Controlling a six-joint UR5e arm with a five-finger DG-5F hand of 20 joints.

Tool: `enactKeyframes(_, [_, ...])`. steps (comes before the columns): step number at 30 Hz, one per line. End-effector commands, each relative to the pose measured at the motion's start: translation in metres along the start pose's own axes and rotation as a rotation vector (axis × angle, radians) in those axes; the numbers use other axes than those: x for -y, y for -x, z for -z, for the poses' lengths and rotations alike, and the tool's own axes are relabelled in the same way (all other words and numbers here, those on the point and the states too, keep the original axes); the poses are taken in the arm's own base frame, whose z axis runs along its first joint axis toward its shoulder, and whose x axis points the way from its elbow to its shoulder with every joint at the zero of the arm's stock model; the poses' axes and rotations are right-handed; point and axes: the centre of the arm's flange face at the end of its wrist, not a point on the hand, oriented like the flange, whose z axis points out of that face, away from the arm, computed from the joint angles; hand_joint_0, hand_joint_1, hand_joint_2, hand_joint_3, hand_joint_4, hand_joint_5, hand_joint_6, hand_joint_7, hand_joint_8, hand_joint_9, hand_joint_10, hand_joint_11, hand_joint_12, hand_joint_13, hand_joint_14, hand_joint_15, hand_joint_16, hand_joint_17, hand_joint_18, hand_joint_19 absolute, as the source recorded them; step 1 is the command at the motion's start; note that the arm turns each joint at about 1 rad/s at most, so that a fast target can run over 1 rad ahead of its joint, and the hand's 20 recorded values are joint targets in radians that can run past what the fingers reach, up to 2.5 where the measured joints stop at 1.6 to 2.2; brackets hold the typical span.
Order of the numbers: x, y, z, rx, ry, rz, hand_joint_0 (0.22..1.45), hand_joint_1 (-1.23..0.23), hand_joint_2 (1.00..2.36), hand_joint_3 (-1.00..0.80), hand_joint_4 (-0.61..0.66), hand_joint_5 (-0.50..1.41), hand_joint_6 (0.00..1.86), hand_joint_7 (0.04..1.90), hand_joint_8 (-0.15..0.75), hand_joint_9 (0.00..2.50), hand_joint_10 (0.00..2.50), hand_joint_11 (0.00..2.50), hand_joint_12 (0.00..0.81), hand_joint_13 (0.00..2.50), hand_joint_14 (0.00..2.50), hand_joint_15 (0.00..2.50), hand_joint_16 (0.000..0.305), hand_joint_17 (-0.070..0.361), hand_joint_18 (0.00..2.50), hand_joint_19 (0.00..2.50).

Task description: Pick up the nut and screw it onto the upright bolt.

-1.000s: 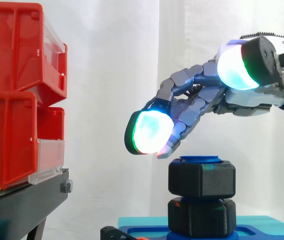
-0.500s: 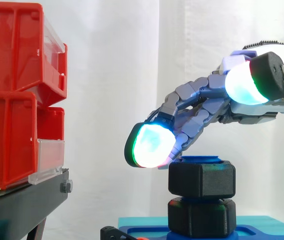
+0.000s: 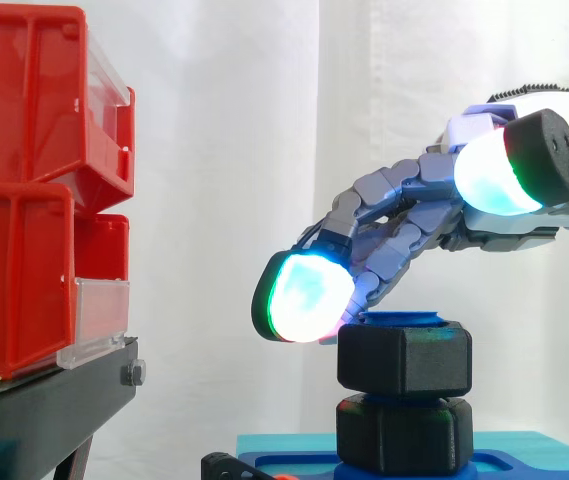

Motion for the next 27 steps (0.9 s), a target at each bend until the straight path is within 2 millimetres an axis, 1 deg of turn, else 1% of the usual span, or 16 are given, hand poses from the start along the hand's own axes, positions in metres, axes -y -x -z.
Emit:
enactKeyframes(1, [-0.001, -0.001, 0.000, -0.005, -0.001, -0.001, 0.47, -0.13, 1.00, -0.50, 0.18, -0.20, 0.50, 0.63, 0.243, 0.56, 0.00, 0.00, 0.319, 0.21, 0.00, 0.00, 0.040, 0.089, 0.00, 0.00])
enactKeyframes(6, [-0.002, -0.002, 0.000, -0.012, -0.001, -0.003, 0.47, -0.14, 1.00, -0.50, 0.22, -0.17, 0.50, 0.72, 0.259, 0.60, 0.00, 0.00, 0.311, 0.23, 0.00, 0.00, 0.038, 0.085, 0.00, 0.00])
enactKeyframes(13, [-0.002, -0.005, 0.002, -0.031, -0.006, -0.006, 0.49, -0.23, 1.00, -0.50, 0.28, -0.13, 0.50, 0.87, 0.271, 0.68, 0.00, 0.00, 0.294, 0.31, 0.00, 0.00, 0.034, 0.076, 0.00, 0.00])
enactKeyframes(15, [0.001, -0.004, 0.004, -0.035, -0.012, -0.003, 0.49, -0.23, 1.00, -0.50, 0.29, -0.12, 0.50, 0.91, 0.278, 0.72, 0.00, 0.00, 0.290, 0.32, 0.00, 0.00, 0.033, 0.075, 0.00, 0.00])
enactKeyframes(17, [0.004, -0.002, 0.006, -0.033, -0.016, 0.003, 0.50, -0.20, 1.00, -0.50, 0.31, -0.08, 0.50, 1.00, 0.280, 0.76, 0.00, 0.00, 0.284, 0.37, 0.00, 0.00, 0.032, 0.072, 0.03, 0.00])
enactKeyframes(21, [0.005, -0.002, 0.006, -0.033, -0.016, 0.005, 0.50, -0.19, 1.00, -0.50, 0.30, -0.05, 0.50, 1.08, 0.294, 0.89, 0.00, 0.00, 0.272, 0.44, 0.00, 0.00, 0.030, 0.068, 0.09, 0.00])
enactKeyframes(23, [0.006, -0.002, 0.006, -0.033, -0.018, 0.005, 0.51, -0.19, 1.00, -0.50, 0.29, -0.04, 0.50, 1.12, 0.292, 0.91, 0.00, 0.00, 0.264, 0.47, 0.00, 0.00, 0.029, 0.066, 0.13, 0.00])
enactKeyframes(27, [0.011, 0.000, 0.009, -0.031, -0.025, 0.004, 0.52, -0.21, 1.00, -0.50, 0.22, 0.00, 0.50, 1.26, 0.290, 0.99, 0.00, 0.00, 0.249, 0.54, 0.00, 0.00, 0.027, 0.061, 0.19, 0.00])
